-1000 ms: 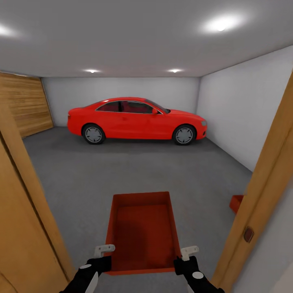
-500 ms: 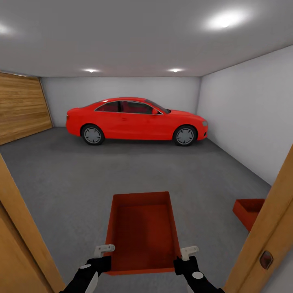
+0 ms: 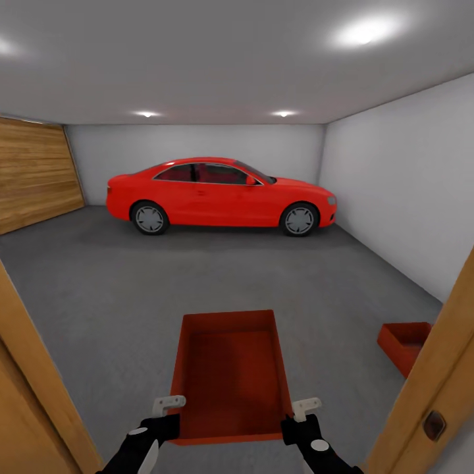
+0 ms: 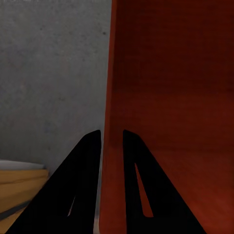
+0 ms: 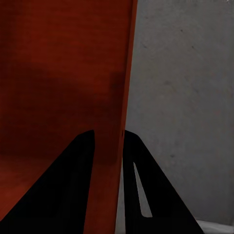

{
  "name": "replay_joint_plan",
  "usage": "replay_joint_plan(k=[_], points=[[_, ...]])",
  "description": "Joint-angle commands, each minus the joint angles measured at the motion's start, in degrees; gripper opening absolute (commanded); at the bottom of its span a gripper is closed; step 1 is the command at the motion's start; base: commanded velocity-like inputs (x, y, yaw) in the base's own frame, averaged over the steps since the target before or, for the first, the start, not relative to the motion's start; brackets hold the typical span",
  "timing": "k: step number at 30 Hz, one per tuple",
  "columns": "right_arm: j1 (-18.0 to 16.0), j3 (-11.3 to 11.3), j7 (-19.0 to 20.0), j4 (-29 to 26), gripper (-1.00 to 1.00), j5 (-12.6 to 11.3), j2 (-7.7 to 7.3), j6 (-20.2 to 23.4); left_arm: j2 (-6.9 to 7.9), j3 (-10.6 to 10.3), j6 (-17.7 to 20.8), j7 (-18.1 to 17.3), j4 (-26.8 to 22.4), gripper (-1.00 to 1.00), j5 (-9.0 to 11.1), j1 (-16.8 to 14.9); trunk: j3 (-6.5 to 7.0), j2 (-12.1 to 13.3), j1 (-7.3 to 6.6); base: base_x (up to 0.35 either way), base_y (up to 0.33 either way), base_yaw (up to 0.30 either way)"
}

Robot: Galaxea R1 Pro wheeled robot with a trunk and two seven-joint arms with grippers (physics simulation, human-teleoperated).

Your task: Move the two storage containers from the living room to the garage. In the garage, place one container on the floor and stack the other container on top of it (either order is fine).

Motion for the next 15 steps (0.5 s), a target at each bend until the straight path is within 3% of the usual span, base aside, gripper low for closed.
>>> replay_joint_plan(k=[1,7,15], points=[[0.0,0.8,4.3,0.2,-1.0,-0.3,1.84,-0.1,-0.06,0.6,-4.2,0.6,-0.2,-1.0,-1.2,0.0,-0.03,0.0,0.04,0.26,0.0,0.0],[0.0,0.8,4.3,0.2,-1.0,-0.3,1.84,-0.1,0.0,0.6,-4.1,0.6,-0.2,-1.0,-1.2,0.0,-0.03,0.0,0.04,0.306,0.0,0.0],[0.0,0.8,4.3,0.2,-1.0,-0.3,1.84,0.0,-0.07,0.5,-4.2,0.6,-0.2,-1.0,-1.2,0.0,-0.03,0.0,0.04,0.049,0.0,0.029]])
